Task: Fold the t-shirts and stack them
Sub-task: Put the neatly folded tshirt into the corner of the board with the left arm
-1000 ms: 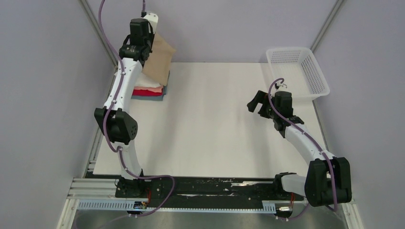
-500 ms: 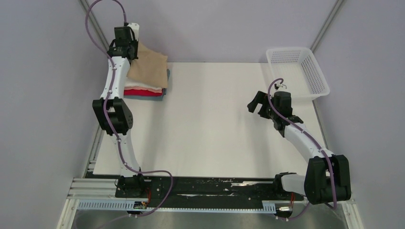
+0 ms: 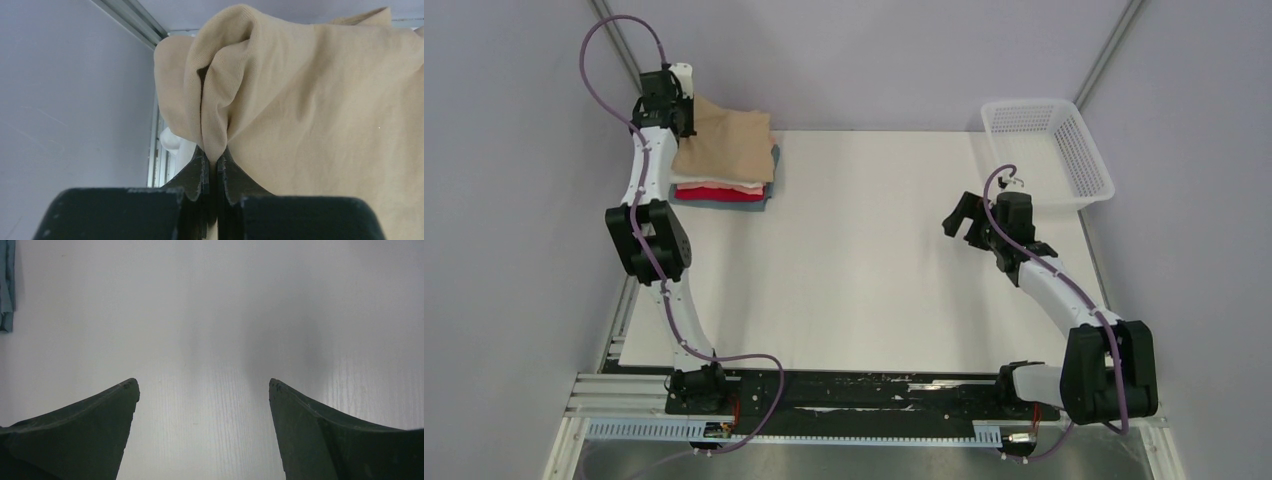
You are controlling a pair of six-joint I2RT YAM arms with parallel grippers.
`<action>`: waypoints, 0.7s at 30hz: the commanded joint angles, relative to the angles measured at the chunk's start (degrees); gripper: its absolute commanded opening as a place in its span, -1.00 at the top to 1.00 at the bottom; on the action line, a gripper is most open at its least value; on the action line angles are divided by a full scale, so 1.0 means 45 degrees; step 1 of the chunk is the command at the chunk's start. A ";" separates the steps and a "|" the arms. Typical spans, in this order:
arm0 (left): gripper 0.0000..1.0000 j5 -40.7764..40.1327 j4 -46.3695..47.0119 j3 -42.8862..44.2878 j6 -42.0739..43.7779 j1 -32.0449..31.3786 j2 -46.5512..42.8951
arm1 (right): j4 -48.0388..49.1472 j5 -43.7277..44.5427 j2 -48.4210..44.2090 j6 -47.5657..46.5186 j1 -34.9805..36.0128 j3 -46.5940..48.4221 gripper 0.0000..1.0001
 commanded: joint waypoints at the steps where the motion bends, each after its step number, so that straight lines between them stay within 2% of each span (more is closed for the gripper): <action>1: 0.71 0.0293 0.1110 -0.0277 -0.0499 0.0487 0.0179 | 0.0099 0.0262 0.0116 -0.0023 -0.0078 0.0393 -1.00; 3: 0.58 0.0293 0.1176 -0.0337 -0.0815 0.0654 0.0326 | 0.0089 0.0242 0.0198 -0.0002 -0.0069 0.0434 -1.00; 5: 0.38 0.0293 0.1291 -0.0352 -0.1284 0.0875 0.0531 | 0.0071 0.0170 0.0299 0.0016 -0.0074 0.0472 -1.00; 6: 0.14 0.0293 0.1332 -0.0350 -0.1690 0.0952 0.0593 | 0.0069 0.0141 0.0341 0.0033 -0.0066 0.0495 -1.00; 9: -0.01 0.0208 0.1439 -0.0268 -0.2619 0.1330 0.0925 | 0.0050 0.0127 0.0438 0.0035 -0.0078 0.0539 -1.00; 14: -0.48 -0.1094 0.1488 0.0174 -0.4345 0.1692 0.1375 | 0.0013 0.0127 0.0522 0.0050 -0.0074 0.0616 -1.00; 15: -0.51 -0.1299 0.1430 0.0313 -0.4504 0.1732 0.1542 | 0.0011 0.0115 0.0508 0.0047 -0.0081 0.0618 -1.00; 17: -0.69 -0.1554 0.1160 0.0784 -0.4834 0.1764 0.1864 | -0.0009 0.0124 0.0482 0.0035 -0.0067 0.0599 -1.00; 18: -0.88 -0.1682 0.0909 0.1131 -0.5077 0.1784 0.1982 | -0.0016 0.0140 0.0442 0.0043 -0.0068 0.0579 -1.00; 21: -0.98 -0.1738 0.0252 0.1876 -0.5611 0.1809 0.2622 | -0.0081 0.0095 0.0262 0.0055 -0.0070 0.0567 -1.00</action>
